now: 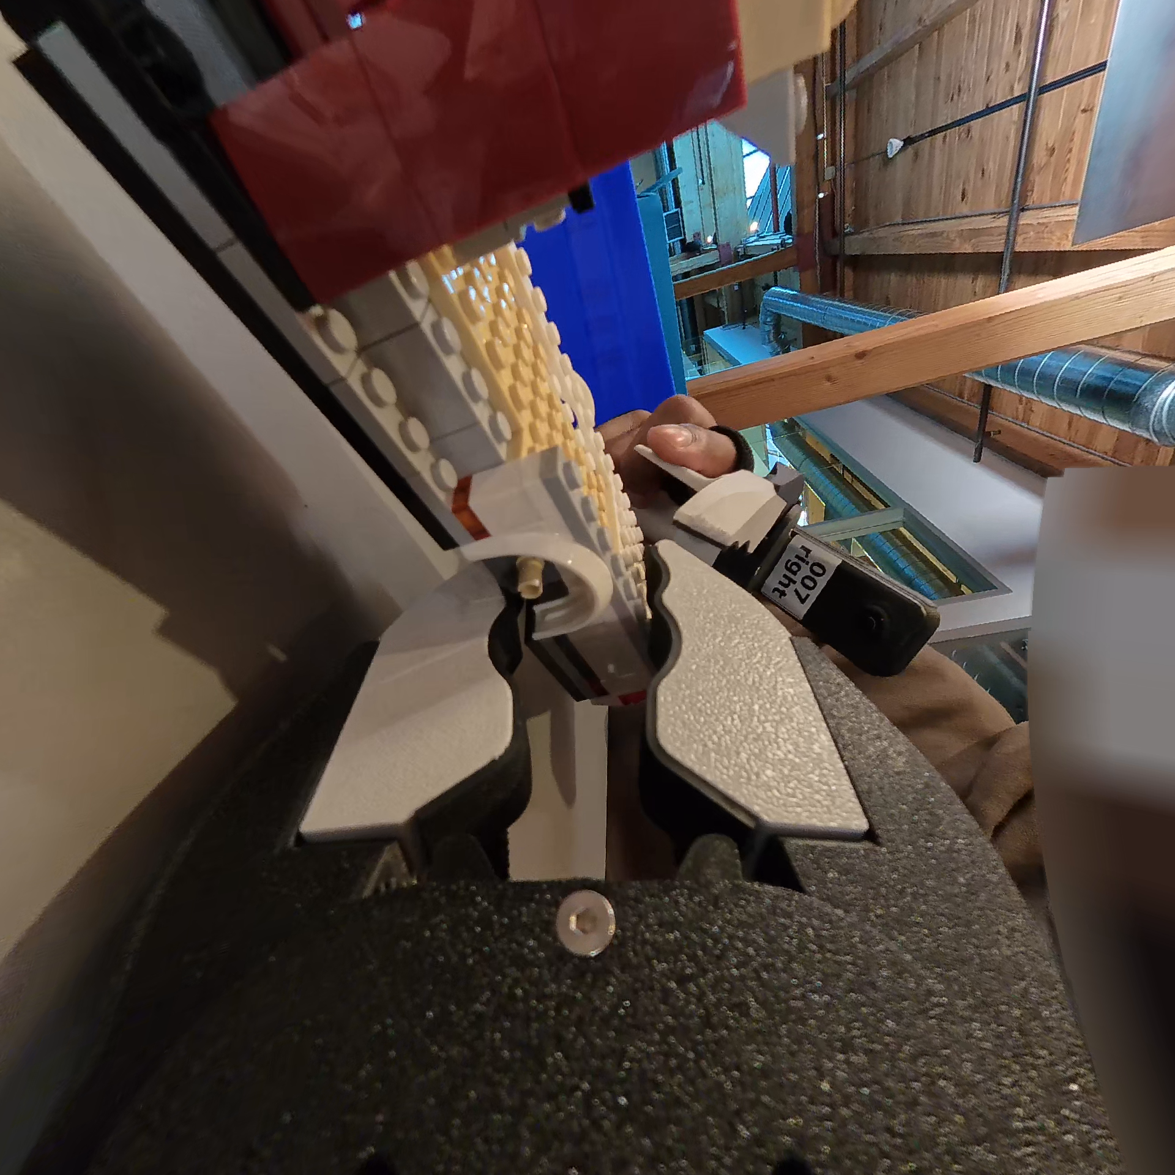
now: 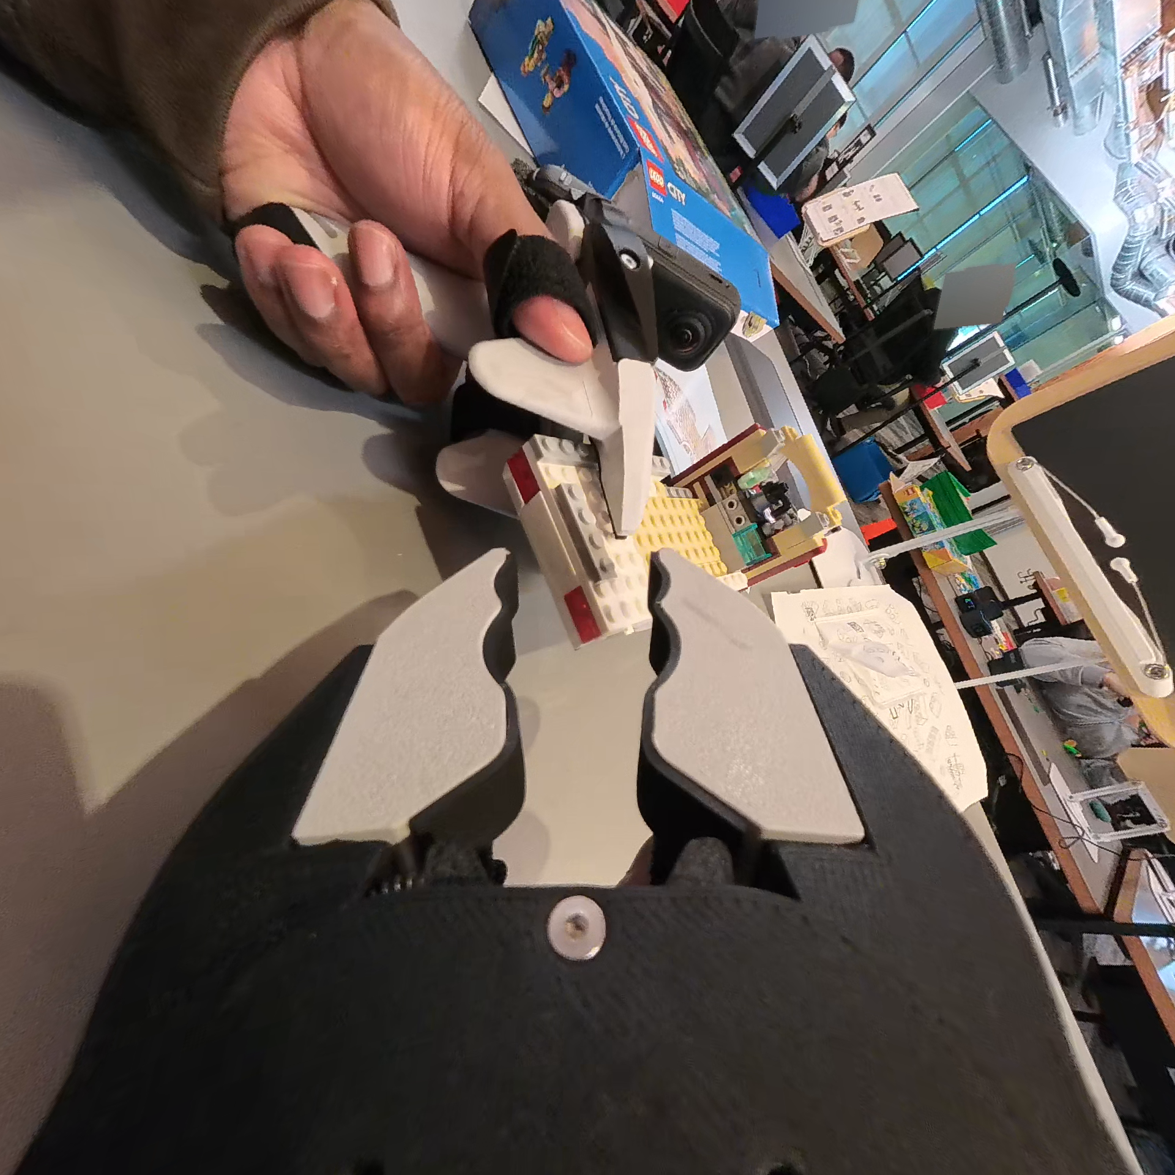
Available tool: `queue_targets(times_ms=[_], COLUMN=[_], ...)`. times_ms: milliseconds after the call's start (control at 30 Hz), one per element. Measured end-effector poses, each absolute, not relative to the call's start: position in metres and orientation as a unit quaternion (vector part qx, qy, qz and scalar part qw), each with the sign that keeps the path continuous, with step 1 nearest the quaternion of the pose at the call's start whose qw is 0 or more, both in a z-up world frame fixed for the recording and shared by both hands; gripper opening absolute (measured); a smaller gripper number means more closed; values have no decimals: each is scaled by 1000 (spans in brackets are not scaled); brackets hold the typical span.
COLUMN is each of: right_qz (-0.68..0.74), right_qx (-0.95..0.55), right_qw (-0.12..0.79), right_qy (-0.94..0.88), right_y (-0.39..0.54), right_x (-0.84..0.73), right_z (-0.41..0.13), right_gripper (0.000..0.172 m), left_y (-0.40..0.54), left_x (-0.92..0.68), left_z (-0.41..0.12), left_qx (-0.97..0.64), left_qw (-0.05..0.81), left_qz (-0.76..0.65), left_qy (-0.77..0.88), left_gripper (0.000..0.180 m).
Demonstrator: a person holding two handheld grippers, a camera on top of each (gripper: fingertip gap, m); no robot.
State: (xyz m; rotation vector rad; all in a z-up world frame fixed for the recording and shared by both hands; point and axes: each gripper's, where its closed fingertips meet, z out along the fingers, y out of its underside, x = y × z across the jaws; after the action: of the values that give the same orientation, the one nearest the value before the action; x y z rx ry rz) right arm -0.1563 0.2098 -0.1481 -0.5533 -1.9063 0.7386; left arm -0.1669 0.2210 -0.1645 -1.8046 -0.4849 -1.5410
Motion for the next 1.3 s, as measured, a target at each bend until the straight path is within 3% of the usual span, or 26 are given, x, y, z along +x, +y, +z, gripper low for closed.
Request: queue_targets(times_ms=[1300], right_qz=[323], right_qx=[-229], right_qw=[492], right_qy=[-775], right_y=[219], right_x=[-151], right_z=[-149], right_gripper=[40], left_y=[215], left_x=[-164], left_z=[-159], left_qx=[-671], left_qw=[359], left_qz=[-617], left_qy=[-199], left_gripper=[38])
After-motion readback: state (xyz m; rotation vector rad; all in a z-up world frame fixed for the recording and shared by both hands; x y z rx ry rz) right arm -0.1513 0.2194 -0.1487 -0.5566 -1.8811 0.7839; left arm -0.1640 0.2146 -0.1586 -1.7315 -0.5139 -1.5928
